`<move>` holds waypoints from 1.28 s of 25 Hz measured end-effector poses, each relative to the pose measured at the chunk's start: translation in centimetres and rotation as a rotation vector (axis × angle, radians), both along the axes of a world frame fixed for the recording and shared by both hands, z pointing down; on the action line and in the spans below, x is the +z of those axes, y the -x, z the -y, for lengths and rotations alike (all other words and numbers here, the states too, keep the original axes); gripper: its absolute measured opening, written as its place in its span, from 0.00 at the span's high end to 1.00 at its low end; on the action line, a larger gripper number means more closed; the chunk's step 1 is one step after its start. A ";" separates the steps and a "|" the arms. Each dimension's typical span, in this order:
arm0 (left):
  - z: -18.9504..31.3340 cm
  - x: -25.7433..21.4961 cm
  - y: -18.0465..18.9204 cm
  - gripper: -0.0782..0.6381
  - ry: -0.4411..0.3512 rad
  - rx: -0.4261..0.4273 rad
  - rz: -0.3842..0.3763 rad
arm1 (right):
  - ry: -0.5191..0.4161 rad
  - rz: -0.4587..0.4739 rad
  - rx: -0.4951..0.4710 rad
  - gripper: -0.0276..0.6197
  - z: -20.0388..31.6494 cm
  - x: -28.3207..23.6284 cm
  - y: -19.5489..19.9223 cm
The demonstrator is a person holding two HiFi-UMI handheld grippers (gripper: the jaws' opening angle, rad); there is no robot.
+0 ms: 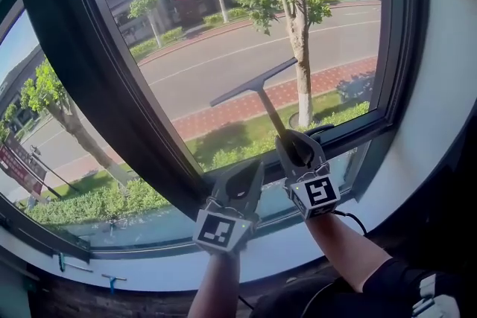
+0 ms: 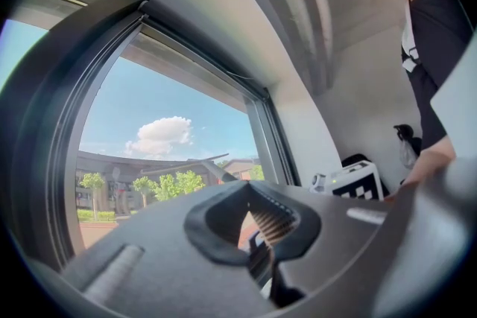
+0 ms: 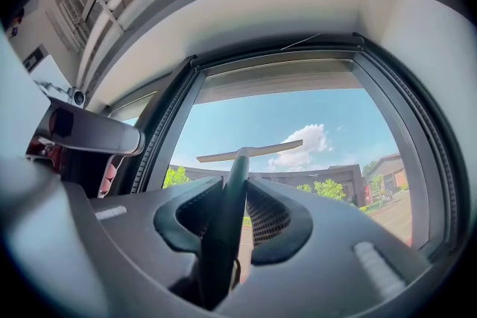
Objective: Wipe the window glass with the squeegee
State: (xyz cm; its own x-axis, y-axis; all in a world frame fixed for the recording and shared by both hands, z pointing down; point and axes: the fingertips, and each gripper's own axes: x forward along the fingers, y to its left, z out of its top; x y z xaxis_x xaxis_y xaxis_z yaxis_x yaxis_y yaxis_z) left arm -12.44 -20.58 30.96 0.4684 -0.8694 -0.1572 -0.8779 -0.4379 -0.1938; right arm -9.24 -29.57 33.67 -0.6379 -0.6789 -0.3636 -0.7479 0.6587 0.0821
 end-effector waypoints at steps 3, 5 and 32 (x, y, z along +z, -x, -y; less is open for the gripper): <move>0.0 0.4 0.0 0.89 0.011 0.001 0.002 | 0.039 -0.020 -0.005 0.80 -0.5 1.1 0.2; 0.0 0.6 0.0 0.89 0.017 0.003 0.004 | 0.065 -0.037 -0.005 0.80 -0.8 2.2 0.2; 1.2 4.0 0.1 0.89 0.095 0.014 -0.011 | 0.256 -0.030 -0.047 0.80 -0.6 11.9 -0.6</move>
State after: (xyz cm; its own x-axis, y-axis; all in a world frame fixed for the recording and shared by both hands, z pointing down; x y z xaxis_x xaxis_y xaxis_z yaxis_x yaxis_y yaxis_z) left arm -12.57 -21.82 34.96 0.4791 -0.8741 -0.0797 -0.8735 -0.4659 -0.1412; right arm -8.68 -29.01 45.55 -0.6789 -0.7157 -0.1642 -0.7156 0.6949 -0.0703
